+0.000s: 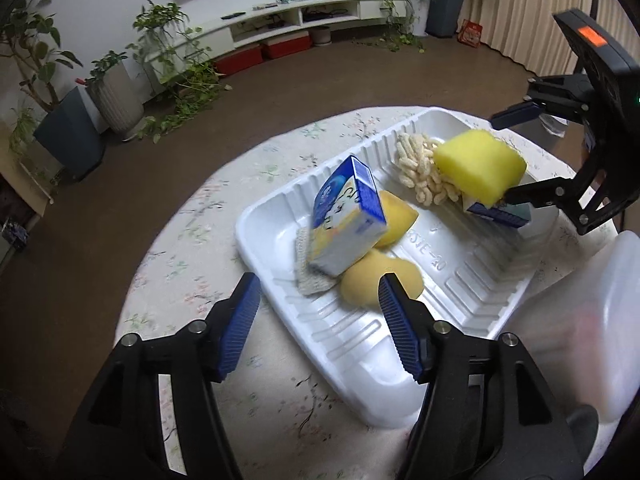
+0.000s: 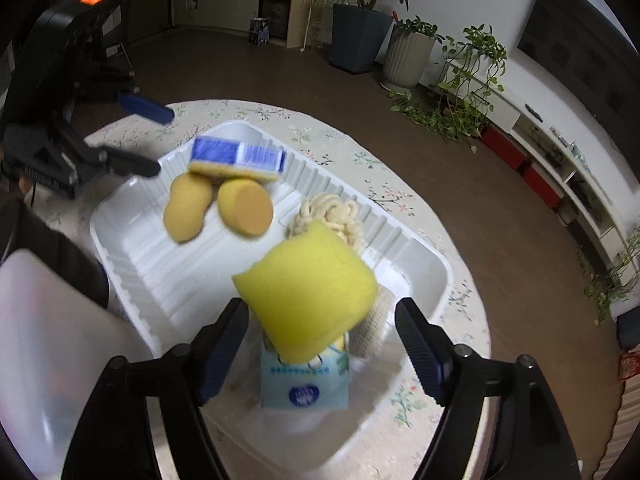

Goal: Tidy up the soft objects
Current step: 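Open the left tool to drop the box while the right tool releases the yellow sponge, then move both open tools back toward the green cloth and last yellow sponge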

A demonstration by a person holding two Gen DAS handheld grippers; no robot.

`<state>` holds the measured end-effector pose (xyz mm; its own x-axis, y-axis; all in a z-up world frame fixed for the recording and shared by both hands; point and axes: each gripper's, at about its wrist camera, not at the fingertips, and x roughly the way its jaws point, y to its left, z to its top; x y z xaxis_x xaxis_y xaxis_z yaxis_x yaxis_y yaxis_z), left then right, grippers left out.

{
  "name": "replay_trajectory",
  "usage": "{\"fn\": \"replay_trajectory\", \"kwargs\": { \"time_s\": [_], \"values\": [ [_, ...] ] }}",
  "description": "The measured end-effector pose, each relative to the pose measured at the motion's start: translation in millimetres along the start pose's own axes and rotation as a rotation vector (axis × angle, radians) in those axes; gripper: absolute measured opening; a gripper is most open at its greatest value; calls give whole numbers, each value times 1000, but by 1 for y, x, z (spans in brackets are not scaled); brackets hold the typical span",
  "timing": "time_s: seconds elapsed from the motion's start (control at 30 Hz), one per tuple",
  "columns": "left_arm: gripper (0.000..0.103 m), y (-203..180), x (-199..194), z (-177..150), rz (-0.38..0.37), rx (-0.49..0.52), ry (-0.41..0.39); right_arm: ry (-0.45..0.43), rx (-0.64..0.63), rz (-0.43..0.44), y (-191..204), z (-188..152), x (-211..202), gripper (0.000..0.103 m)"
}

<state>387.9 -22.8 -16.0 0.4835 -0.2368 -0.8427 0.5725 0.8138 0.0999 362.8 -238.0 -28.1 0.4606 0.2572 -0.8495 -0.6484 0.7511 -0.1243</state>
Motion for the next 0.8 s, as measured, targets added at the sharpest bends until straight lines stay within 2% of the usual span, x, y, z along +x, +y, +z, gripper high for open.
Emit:
{"fn": "replay_trajectory", "kwargs": {
  "time_s": [0.1, 0.17, 0.3, 0.4, 0.47, 0.6, 0.63, 0.73, 0.8],
  "values": [
    [61, 12, -18, -6, -3, -50, -30, -28, 38, -9, -7, -10, -18, 78],
    [67, 17, -33, -14, -15, -90, -57, -50, 75, -17, -12, -19, -33, 78],
    [68, 18, -71, -45, -25, -155, -113, -108, 148, -18, -10, -50, -72, 79],
    [69, 7, -94, -72, -17, -180, -132, -150, 198, 4, 7, -79, -98, 82],
    [73, -9, -110, -97, -31, -189, -140, -172, 225, 21, 25, -101, -111, 83],
    [74, -42, -129, -138, -76, -226, -122, -187, 279, 67, 66, -143, -129, 86],
    [77, -50, -132, -150, -91, -240, -110, -189, 299, 78, 74, -151, -131, 87],
    [100, -77, -140, -177, -98, -268, -92, -185, 356, 106, 103, -172, -136, 99],
    [100, -96, -144, -192, -98, -279, -80, -185, 381, 105, 124, -180, -141, 103]
  ]
}}
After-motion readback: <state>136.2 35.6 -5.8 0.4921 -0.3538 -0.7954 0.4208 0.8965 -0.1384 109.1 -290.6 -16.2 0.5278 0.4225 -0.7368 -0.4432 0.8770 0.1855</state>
